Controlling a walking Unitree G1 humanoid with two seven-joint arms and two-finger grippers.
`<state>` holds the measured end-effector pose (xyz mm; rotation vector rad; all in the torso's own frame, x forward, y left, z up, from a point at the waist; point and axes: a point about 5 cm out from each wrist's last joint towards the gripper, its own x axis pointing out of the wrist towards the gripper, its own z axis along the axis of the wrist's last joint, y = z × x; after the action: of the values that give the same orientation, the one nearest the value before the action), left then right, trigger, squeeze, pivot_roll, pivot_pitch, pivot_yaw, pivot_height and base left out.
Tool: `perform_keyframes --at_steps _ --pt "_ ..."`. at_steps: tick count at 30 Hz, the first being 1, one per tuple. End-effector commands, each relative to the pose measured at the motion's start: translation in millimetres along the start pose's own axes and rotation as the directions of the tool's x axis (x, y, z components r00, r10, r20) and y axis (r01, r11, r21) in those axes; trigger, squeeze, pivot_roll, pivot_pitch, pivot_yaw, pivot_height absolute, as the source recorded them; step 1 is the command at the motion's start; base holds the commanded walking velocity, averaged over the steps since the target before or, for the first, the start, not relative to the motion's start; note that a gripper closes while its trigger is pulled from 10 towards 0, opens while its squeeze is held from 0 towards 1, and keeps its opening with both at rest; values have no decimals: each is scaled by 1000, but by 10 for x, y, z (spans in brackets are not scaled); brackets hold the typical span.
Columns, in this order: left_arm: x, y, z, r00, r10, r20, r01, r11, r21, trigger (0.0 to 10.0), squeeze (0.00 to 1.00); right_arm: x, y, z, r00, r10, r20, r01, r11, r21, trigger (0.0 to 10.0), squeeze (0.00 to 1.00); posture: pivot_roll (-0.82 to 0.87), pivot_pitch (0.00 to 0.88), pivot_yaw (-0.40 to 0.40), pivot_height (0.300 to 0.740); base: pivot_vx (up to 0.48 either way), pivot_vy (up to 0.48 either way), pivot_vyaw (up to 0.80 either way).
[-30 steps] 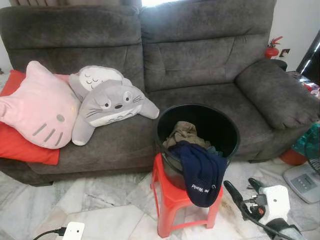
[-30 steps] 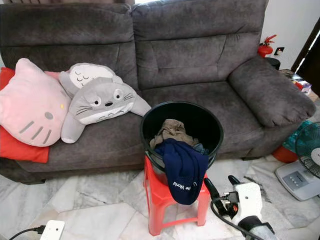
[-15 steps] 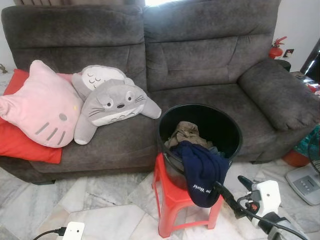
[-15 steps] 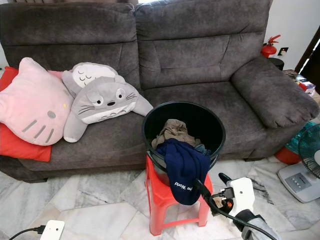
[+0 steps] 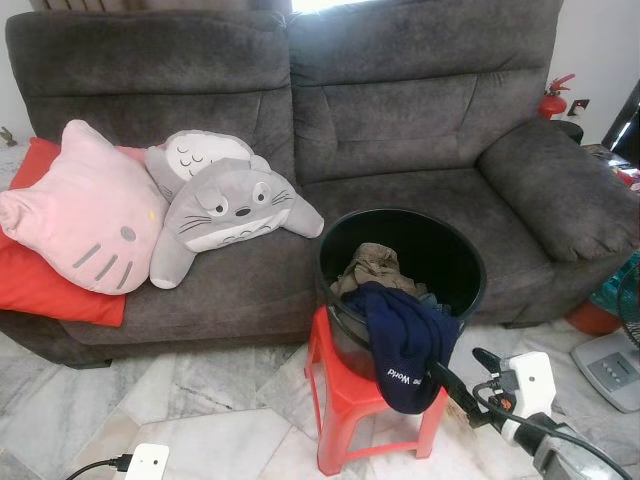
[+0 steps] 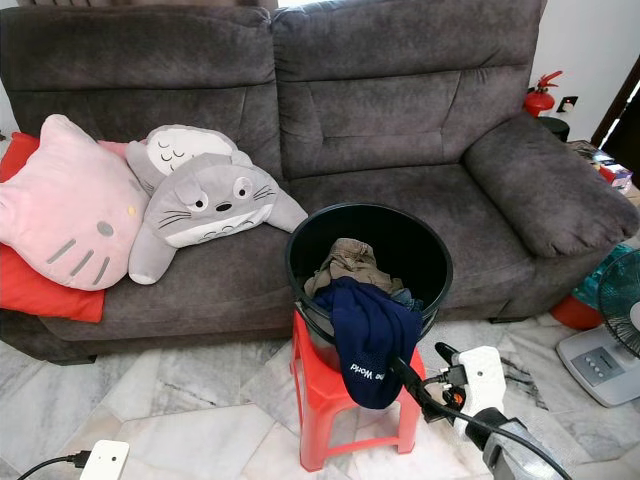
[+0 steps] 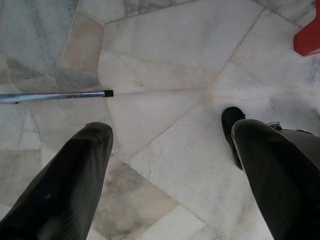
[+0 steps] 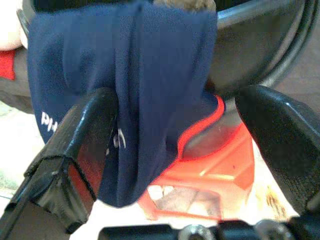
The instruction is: Hang hanger
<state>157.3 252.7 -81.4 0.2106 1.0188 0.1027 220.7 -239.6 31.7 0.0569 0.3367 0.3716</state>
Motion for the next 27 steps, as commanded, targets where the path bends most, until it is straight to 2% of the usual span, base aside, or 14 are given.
perform_keyframes --at_steps 1,9,10,11,12,13,27 --pt "-7 29 -38 1000 12 -16 -12 1000 8 10000 0 1 -23 -6 1000 2 -3 -2 1000 7 10000 0 -220 5 29 740 0 0 0" --pt "-7 35 -32 1000 14 -15 -14 1000 15 10000 0 101 -31 -30 999 33 -6 -33 999 37 10000 0 -215 12 35 740 0 0 0" --pt "-7 36 -32 1000 15 -15 -14 1000 15 10000 0 103 -33 -33 999 34 -6 -34 999 38 8431 0 -215 12 35 740 0 0 0" --pt "-7 37 -32 1000 15 -15 -15 1000 15 10000 0 102 -36 -37 999 35 -7 -35 999 38 4980 0 -215 12 35 740 0 0 0" --pt "-7 37 -32 1000 15 -15 -15 1000 16 10000 0 102 -38 -40 999 36 -8 -36 999 38 4980 0 -215 12 35 740 0 0 0" --pt "-7 39 -32 1000 15 -15 -15 1000 17 10000 0 98 -44 -47 999 35 -9 -35 999 40 0 0 -216 15 38 740 0 0 0" --pt "-6 51 -23 1000 16 -15 -15 999 30 10000 0 115 -49 -44 999 46 2 -46 998 39 0 0 -214 22 45 740 0 0 0"
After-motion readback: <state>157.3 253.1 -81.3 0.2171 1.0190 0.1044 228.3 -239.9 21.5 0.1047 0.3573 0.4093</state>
